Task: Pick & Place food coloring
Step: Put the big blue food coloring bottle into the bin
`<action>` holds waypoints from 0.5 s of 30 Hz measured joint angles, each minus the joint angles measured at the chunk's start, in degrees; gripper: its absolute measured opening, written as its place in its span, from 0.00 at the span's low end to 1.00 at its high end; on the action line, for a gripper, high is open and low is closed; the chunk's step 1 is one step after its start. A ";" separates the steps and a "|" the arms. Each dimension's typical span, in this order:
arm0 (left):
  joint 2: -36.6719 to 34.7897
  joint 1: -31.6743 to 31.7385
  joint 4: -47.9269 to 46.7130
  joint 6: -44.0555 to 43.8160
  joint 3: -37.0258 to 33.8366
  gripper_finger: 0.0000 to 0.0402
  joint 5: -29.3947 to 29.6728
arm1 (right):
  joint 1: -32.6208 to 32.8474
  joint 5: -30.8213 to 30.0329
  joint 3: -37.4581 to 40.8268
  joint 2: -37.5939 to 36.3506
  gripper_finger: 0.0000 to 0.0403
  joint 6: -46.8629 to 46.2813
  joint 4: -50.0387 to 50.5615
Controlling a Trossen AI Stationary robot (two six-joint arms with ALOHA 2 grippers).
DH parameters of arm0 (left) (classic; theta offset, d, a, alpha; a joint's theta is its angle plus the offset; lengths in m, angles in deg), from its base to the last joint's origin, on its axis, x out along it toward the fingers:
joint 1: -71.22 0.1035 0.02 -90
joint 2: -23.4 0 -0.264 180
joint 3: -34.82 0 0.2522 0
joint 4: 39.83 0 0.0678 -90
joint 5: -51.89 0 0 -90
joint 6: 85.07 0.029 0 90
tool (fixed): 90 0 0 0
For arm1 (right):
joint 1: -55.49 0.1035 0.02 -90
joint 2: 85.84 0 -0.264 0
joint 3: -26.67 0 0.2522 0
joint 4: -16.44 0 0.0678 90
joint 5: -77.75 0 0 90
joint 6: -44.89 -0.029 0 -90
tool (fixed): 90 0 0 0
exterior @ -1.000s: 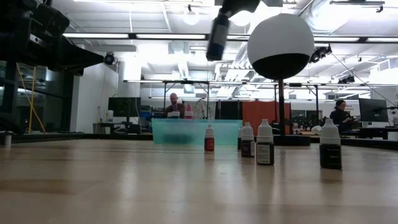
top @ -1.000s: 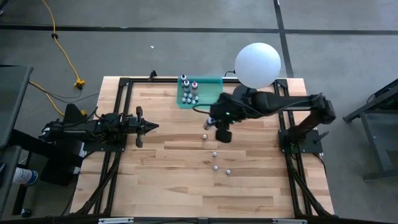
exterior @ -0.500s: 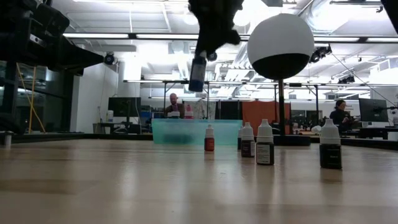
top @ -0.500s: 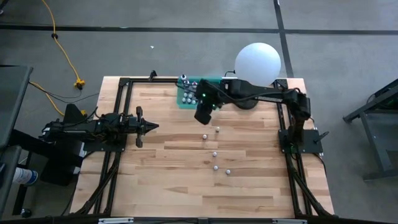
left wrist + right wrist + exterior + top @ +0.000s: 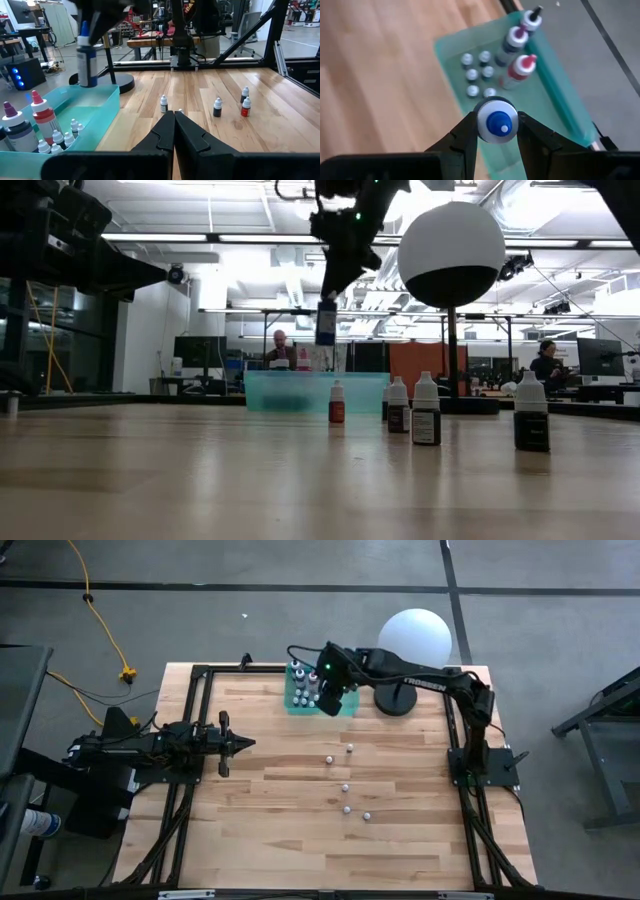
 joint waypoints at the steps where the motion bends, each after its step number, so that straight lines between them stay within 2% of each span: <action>1: 0.00 0.01 0.01 0.00 0.00 0.00 0.00 | -0.65 -0.06 0.00 0.29 0.26 0.28 -0.17; 15: 0.00 0.01 0.00 0.00 0.00 0.00 0.00 | -5.35 1.78 0.00 7.68 0.26 -0.61 -2.94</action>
